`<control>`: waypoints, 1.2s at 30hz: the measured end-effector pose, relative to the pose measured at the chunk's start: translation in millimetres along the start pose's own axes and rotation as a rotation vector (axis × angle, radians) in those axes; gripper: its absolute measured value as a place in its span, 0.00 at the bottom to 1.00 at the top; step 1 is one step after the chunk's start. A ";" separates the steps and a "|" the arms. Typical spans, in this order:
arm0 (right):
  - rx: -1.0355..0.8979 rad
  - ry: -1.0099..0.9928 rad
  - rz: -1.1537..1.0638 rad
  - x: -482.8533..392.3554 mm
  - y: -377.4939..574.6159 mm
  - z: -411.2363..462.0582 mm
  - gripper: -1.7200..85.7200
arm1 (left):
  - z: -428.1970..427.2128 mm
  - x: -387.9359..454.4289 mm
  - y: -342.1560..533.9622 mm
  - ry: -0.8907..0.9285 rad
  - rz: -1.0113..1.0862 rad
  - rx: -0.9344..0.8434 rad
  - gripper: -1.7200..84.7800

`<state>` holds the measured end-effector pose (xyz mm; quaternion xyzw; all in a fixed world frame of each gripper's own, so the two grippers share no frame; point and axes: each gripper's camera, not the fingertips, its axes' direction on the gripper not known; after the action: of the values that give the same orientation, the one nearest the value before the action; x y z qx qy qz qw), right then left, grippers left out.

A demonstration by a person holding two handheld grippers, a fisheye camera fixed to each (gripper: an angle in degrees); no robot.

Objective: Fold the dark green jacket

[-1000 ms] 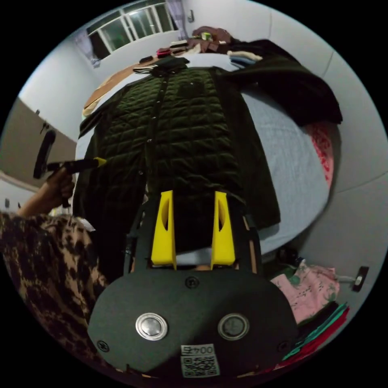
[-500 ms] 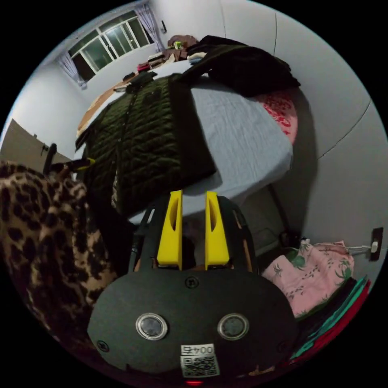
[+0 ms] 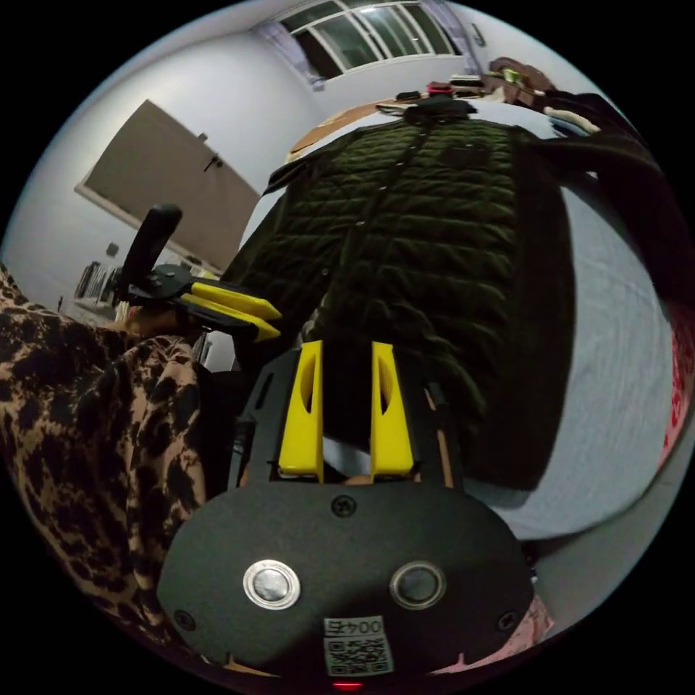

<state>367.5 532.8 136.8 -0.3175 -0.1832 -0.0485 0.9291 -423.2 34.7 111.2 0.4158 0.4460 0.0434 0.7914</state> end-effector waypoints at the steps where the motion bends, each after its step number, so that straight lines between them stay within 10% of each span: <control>1: -0.030 -0.002 -0.037 -3.7 -5.2 10.1 0.15 | 7.8 -2.1 2.2 -0.004 -0.003 0.000 0.12; 12: -0.036 0.235 -0.172 -15.7 -19.5 42.7 0.09 | 56.1 -56.6 27.1 0.104 -0.143 0.070 0.04; 21: -0.003 -0.099 0.021 21.1 -45.9 29.4 0.03 | 96.2 -84.2 42.1 0.198 -0.220 0.066 0.02; 30: -0.103 0.249 -0.252 -35.6 -79.6 72.7 0.12 | 129.5 -95.3 65.9 0.185 -0.185 0.123 0.02; 36: -0.113 -0.017 -0.023 -2.0 -117.7 64.6 0.07 | 151.9 -101.2 77.3 0.202 -0.171 0.125 0.02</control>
<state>321.3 478.5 250.7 -0.3676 -0.1918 -0.0666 0.9075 -347.7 -53.6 271.8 0.4184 0.5590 -0.0105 0.7158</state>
